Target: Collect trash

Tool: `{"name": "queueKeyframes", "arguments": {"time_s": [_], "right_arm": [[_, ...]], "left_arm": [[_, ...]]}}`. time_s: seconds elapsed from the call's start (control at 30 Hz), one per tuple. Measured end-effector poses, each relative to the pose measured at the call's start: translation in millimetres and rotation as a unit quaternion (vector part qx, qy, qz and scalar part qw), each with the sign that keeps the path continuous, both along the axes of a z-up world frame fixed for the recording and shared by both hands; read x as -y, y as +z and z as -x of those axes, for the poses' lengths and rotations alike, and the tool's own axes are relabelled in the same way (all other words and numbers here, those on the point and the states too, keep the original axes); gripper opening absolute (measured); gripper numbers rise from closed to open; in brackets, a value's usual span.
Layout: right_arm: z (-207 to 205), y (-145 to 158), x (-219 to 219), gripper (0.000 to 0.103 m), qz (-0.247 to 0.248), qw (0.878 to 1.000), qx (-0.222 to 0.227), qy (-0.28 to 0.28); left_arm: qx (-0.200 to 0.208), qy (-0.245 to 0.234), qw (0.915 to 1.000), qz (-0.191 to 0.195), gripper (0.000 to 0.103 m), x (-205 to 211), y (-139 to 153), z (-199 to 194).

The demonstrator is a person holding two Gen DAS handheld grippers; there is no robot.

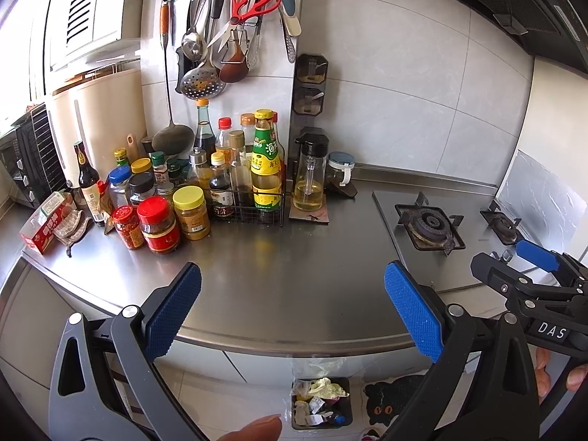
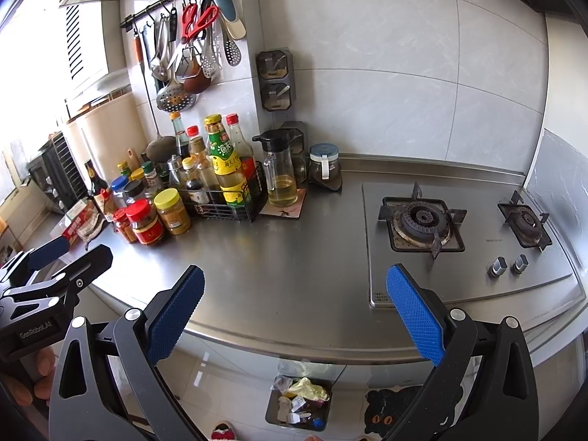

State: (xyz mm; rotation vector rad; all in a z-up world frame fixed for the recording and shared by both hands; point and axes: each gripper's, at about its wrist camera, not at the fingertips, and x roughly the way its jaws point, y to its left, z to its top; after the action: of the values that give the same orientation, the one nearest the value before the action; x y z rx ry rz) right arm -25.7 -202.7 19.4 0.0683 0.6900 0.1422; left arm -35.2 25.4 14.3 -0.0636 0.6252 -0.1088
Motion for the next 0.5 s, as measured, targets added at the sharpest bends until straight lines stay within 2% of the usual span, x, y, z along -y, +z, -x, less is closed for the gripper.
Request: {"name": "queueKeyframes", "arguments": {"time_s": [0.13, 0.5], "right_arm": [[2, 0, 3, 0.1, 0.0, 1.0, 0.0, -0.002], [3, 0, 5, 0.1, 0.001, 1.0, 0.001, -0.003]], "left_arm": [[0.011, 0.006, 0.9998, -0.016, 0.095, 3, 0, 2], [0.043, 0.0, 0.9987, -0.027, 0.095, 11, 6, 12]]}}
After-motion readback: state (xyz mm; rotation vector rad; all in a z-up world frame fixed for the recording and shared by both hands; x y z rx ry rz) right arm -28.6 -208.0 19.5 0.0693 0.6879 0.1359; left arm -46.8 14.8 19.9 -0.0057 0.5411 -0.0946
